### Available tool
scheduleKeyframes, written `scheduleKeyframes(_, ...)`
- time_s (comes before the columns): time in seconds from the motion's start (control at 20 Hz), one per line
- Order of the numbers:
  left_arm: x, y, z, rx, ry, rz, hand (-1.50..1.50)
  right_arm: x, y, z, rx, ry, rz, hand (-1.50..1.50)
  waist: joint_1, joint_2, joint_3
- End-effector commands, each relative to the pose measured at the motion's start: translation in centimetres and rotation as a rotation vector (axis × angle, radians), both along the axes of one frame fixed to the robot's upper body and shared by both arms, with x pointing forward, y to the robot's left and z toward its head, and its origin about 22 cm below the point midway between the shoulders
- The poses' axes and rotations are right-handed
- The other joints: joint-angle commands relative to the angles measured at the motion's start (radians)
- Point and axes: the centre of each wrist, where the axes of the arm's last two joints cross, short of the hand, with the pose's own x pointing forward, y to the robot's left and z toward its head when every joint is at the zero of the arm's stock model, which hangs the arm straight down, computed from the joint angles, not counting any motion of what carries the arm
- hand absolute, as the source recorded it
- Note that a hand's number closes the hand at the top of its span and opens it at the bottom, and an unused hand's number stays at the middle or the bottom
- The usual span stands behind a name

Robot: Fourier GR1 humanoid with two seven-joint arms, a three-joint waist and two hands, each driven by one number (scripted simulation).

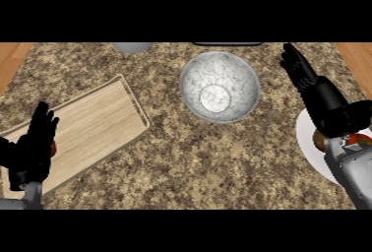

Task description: Pick the tomato from the plate and place it in the bowl

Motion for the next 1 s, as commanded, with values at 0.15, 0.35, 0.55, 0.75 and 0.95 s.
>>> scheduleKeyframes(0.15, 3.3, 0.5, 5.2, 0.086, -0.246, -0.136, 0.00, 1.8, -2.8, -2.7, 0.101, 0.186, 0.106, -1.50, 0.032, 0.003, 0.025)
scheduleKeyframes(0.35, 3.6, -0.4, 6.8, 0.076, -0.326, -0.165, 0.00, 0.1, -8.5, -3.4, -0.458, 0.088, -0.153, -1.50, -0.004, -0.004, 0.023)
scheduleKeyframes(0.55, 3.5, 1.4, 6.8, 0.079, -0.319, -0.185, 0.00, -3.2, -7.2, -9.1, -0.436, -0.081, -0.220, -1.50, 0.004, -0.008, 0.024)
scheduleKeyframes(0.75, 3.8, 2.6, 6.1, 0.077, -0.320, -0.204, 0.00, -4.7, -8.5, -6.7, -0.514, -0.051, -0.202, -1.50, 0.009, -0.010, 0.023)
scheduleKeyframes(0.95, 4.6, 2.1, 5.3, 0.066, -0.319, -0.198, 0.00, -4.4, -10.4, -2.2, -0.763, 0.002, -0.256, -1.50, 0.000, -0.009, 0.021)
